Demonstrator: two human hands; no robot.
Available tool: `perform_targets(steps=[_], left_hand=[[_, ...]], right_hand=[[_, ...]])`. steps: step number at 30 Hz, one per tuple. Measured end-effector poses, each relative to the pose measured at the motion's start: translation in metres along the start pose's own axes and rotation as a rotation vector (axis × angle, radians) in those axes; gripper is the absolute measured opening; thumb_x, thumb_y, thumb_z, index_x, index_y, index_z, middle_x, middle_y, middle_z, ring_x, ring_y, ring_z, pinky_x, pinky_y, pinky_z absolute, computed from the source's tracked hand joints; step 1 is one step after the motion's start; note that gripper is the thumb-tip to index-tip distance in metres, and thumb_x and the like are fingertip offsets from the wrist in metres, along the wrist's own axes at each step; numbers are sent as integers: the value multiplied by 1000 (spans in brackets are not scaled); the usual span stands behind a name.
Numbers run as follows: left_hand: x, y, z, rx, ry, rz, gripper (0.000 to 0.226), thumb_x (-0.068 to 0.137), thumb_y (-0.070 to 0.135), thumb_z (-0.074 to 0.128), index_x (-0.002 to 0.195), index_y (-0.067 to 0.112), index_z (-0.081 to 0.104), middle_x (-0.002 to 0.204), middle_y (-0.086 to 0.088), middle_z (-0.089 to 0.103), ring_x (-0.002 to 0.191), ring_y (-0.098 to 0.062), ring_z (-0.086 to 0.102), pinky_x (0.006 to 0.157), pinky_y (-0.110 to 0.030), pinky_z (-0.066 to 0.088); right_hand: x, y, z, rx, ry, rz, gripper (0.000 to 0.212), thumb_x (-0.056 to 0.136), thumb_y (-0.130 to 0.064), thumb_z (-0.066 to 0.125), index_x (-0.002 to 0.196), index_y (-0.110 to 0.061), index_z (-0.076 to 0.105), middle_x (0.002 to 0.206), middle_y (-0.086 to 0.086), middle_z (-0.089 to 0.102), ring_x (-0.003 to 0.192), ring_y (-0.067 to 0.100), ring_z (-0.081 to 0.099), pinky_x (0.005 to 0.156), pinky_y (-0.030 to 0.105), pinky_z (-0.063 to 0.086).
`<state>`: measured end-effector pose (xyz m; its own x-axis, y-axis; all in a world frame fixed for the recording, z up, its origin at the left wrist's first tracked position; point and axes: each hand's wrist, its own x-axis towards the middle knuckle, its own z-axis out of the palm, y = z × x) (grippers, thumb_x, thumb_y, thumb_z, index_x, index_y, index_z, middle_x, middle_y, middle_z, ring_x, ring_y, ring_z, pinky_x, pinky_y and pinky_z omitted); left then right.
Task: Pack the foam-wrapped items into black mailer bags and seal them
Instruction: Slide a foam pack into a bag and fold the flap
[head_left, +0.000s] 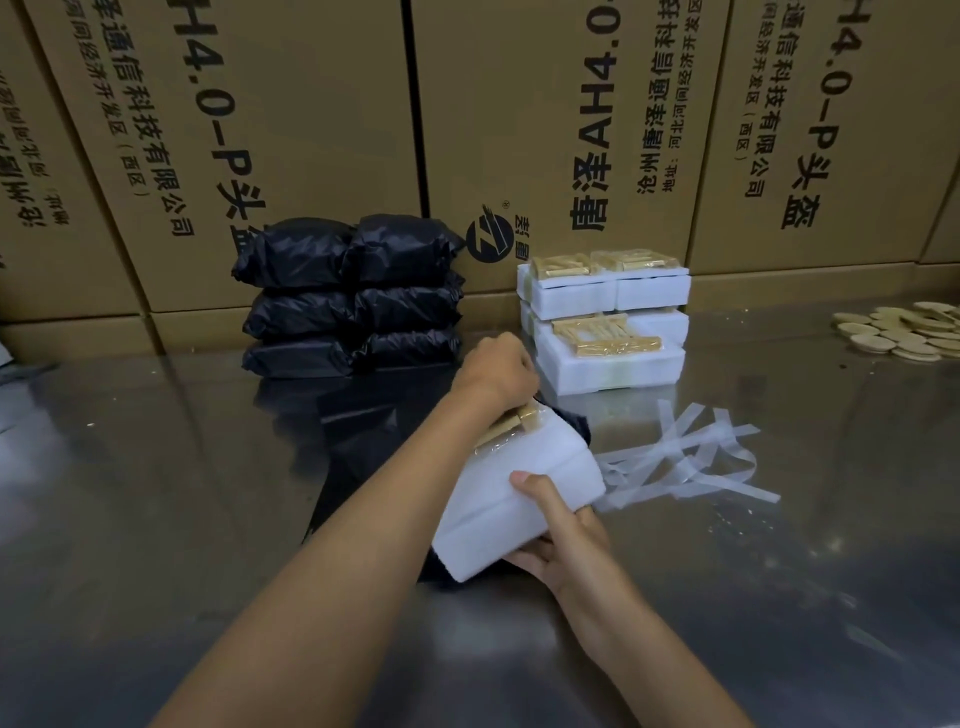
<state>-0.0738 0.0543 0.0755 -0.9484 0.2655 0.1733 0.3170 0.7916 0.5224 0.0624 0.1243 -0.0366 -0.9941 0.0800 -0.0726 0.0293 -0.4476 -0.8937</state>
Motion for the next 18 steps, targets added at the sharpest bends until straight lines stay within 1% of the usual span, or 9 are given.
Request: perform_targets(steps=[2, 5, 7, 9, 12, 15, 18], left_hand=[[-6, 5, 6, 11, 44, 31, 24, 94, 10, 46, 102, 6, 68, 114, -14, 66, 108, -32, 60, 94, -45, 52], [-17, 9, 9, -6, 32, 111, 21, 95, 8, 45, 93, 12, 65, 106, -14, 67, 101, -31, 62, 89, -46, 53], [-21, 8, 6, -30, 37, 116, 20, 94, 10, 48, 97, 15, 67, 105, -11, 67, 99, -30, 63, 88, -45, 53], [-24, 9, 4, -32, 35, 117, 17, 92, 16, 54, 102, 18, 67, 107, -7, 68, 102, -27, 62, 89, -43, 53], [-34, 14, 6, 48, 4, 165, 16, 88, 26, 59, 103, 24, 66, 109, -5, 67, 106, -27, 60, 92, -43, 51], [-46, 12, 10, 51, -24, 197, 19, 86, 25, 59, 104, 27, 65, 108, -5, 65, 107, -29, 58, 92, -45, 51], [-55, 7, 7, 52, -34, 236, 22, 84, 26, 60, 105, 29, 65, 105, -3, 63, 108, -28, 55, 96, -41, 47]], right_hand=[[3, -4, -3, -14, 4, -7, 52, 73, -37, 81, 122, -31, 65, 113, 0, 75, 106, 19, 71, 85, 42, 61], [9, -12, -5, -13, 32, -4, 47, 78, -34, 79, 122, -28, 65, 110, 3, 76, 102, 21, 73, 76, 39, 62], [12, -15, -3, -26, 40, 7, 48, 76, -35, 80, 121, -26, 66, 107, 3, 77, 100, 21, 74, 73, 38, 62], [13, -14, -1, -47, 41, 8, 52, 71, -38, 81, 119, -25, 67, 107, 3, 77, 99, 20, 74, 73, 39, 62], [13, -12, 4, -39, 48, 3, 59, 68, -46, 83, 119, -23, 67, 108, 4, 77, 99, 19, 74, 75, 42, 63], [12, -8, 12, -51, 24, 16, 75, 57, -62, 80, 120, -23, 68, 111, 3, 76, 104, 19, 72, 81, 44, 62], [8, -2, 19, -64, 49, 9, 79, 51, -63, 80, 118, -24, 68, 111, 2, 75, 103, 19, 72, 81, 44, 62]])
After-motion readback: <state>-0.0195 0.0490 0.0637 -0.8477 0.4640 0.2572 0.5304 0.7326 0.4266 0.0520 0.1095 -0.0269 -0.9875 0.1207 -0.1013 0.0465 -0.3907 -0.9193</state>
